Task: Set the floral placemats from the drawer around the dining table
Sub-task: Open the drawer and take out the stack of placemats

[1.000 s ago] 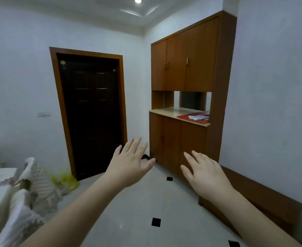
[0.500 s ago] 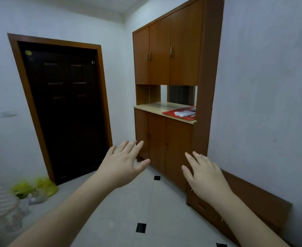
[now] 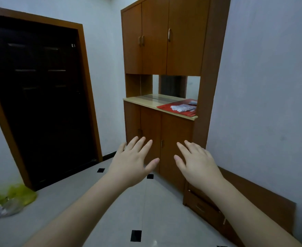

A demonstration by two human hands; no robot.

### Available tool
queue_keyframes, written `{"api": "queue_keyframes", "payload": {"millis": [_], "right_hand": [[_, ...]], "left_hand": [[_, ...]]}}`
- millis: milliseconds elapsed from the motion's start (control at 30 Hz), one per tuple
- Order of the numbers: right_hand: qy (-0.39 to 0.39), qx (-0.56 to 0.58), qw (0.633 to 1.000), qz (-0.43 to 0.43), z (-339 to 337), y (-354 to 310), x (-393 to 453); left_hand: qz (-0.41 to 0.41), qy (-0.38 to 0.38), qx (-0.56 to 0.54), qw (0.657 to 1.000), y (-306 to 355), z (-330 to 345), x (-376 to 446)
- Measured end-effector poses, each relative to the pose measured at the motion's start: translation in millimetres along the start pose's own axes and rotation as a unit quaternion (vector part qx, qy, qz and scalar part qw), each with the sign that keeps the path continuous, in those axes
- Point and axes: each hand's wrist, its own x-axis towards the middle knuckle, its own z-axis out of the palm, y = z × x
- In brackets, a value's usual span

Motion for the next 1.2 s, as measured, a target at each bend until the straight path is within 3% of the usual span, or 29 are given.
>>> {"api": "queue_keyframes", "payload": {"millis": [100, 300, 933, 1200], "right_hand": [[0.007, -0.007, 1.0, 0.017, 11, 3, 30], [-0.003, -0.02, 0.998, 0.06, 41, 43, 76], [-0.021, -0.038, 0.989, 0.144, 142, 269, 249], [-0.007, -0.036, 0.986, 0.166, 207, 303, 321]], "left_hand": [[0.023, 0.022, -0.001, 0.999, -13, 15, 41], [0.067, -0.012, -0.028, 0.997, -1, 64, 112], [0.165, 0.053, -0.025, 0.985, 118, 193, 390], [0.24, 0.01, -0.038, 0.97, 114, 276, 469]]}}
